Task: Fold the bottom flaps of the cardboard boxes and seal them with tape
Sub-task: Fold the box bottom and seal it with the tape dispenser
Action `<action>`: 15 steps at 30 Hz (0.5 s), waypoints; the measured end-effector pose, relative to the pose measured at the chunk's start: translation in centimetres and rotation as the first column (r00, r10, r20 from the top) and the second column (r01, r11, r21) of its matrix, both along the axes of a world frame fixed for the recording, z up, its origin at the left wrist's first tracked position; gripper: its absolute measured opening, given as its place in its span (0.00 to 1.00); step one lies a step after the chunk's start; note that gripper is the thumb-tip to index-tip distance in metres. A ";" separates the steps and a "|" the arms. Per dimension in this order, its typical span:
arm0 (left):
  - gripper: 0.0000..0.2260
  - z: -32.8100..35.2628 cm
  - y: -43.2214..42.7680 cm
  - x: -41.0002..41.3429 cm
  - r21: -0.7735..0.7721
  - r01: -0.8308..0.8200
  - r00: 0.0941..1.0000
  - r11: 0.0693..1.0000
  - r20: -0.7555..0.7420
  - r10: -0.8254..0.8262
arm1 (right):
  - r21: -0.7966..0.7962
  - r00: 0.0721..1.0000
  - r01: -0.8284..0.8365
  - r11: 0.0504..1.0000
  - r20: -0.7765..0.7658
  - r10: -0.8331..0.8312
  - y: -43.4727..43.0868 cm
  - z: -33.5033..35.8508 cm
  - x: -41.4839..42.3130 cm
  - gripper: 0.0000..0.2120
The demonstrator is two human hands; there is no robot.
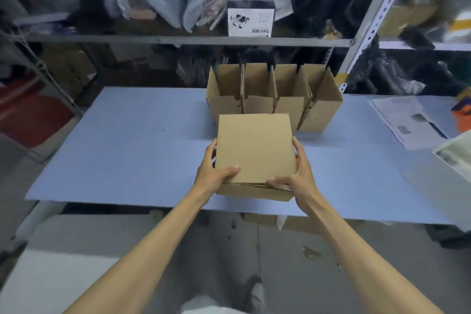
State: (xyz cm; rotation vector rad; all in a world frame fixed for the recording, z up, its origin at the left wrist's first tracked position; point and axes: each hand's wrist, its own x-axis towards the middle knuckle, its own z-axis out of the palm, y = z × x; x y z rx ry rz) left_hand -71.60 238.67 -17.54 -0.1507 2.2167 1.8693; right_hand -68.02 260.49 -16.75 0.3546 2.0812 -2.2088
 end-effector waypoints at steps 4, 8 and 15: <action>0.39 -1.5 -0.4 -1.8 -0.019 -0.051 0.998 0.999 0.034 0.052 | 0.015 0.999 -0.014 1.000 0.043 0.013 -0.1 -1.6 -2.4 0.57; 0.39 -3.0 -1.1 -3.6 -0.025 -0.090 0.994 0.996 0.058 0.091 | -0.003 0.998 -0.030 1.000 0.056 0.030 -0.6 -2.8 -4.7 0.55; 0.40 -6.4 -2.3 -6.1 0.015 -0.109 0.987 0.994 0.118 0.106 | -0.047 0.988 -0.002 0.999 0.154 0.009 -2.4 -6.1 -7.0 0.54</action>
